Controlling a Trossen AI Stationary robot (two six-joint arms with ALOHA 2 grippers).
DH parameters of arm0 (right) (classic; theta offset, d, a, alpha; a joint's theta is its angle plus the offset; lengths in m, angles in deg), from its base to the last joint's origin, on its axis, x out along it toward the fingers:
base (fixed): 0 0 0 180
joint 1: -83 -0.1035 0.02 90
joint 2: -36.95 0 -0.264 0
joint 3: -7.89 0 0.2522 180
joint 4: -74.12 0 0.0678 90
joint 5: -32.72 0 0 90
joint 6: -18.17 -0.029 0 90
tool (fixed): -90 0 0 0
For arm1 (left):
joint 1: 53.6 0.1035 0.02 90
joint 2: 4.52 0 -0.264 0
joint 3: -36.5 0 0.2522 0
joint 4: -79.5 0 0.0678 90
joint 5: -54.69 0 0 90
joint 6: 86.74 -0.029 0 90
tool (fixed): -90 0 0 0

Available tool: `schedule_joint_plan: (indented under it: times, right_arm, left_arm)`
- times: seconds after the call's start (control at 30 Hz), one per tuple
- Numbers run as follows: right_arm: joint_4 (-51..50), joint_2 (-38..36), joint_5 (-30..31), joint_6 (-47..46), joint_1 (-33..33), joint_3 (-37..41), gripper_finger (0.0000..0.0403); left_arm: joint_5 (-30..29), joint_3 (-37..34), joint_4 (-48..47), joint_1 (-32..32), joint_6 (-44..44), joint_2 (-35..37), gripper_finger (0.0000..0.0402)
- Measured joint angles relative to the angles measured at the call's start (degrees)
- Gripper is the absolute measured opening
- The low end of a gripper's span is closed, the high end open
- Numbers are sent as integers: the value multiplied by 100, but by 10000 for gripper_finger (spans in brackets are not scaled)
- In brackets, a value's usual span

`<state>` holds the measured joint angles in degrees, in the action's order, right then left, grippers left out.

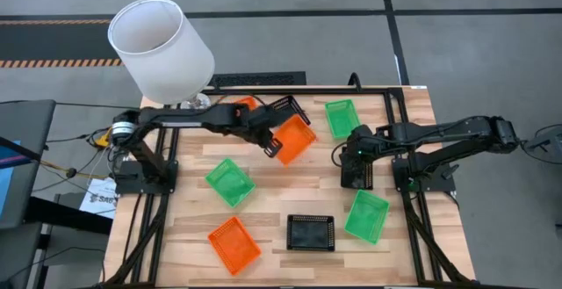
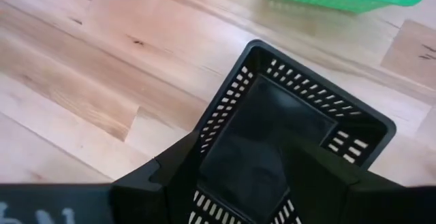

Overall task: Stack baskets by color
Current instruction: Stack the middle orange bin on top of the top orange bin

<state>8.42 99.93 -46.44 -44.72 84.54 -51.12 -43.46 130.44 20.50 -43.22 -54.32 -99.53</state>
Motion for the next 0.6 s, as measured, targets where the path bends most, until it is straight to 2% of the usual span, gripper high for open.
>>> schedule_joint_plan:
  times: [0.17,0.4,0.5,0.6]
  right_arm:
    - [14,0,198,37,0,0,224]
    - [40,0,268,37,0,0,224]
    - [39,-2,272,41,0,0,224]
    - [41,-1,281,41,0,0,224]
  left_arm:
    - [-1322,2,-677,-89,1355,743,0]
    - [-2922,2,-1078,-414,3349,1453,0]
    - [-3253,2,-1291,-552,4442,1574,0]
    - [-3274,2,-1577,-634,5114,1547,1]
